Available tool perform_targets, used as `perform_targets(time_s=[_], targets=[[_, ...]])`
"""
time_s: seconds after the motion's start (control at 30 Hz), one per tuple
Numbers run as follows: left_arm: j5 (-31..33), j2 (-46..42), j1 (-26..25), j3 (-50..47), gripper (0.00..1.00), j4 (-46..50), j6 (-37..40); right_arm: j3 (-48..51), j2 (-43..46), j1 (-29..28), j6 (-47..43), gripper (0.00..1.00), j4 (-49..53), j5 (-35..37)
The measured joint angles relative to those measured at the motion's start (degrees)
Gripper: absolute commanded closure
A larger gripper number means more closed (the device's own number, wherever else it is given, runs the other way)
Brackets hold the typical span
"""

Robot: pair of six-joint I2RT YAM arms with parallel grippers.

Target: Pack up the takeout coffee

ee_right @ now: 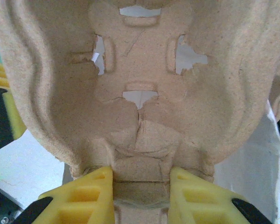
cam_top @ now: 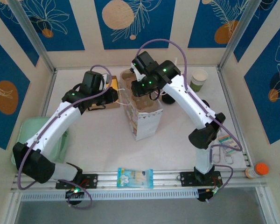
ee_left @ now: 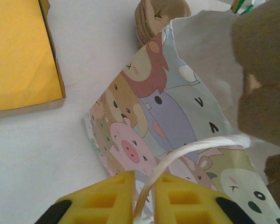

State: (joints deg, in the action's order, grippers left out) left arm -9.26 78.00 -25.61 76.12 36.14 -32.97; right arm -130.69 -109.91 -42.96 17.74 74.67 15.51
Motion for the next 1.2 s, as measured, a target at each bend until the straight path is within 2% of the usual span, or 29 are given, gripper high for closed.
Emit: perform_targets(time_s=[0.67,1.2], targets=[[-0.39,-3.58,0.0,-2.8,0.88,-0.85,-1.2,0.0,-0.15,-1.42,0.02,0.74,2.99,4.7],[-0.37,-3.61,0.0,-3.19,0.88,-1.03,-1.18,-0.68,-0.15,1.36,0.02,0.75,2.93,0.98]])
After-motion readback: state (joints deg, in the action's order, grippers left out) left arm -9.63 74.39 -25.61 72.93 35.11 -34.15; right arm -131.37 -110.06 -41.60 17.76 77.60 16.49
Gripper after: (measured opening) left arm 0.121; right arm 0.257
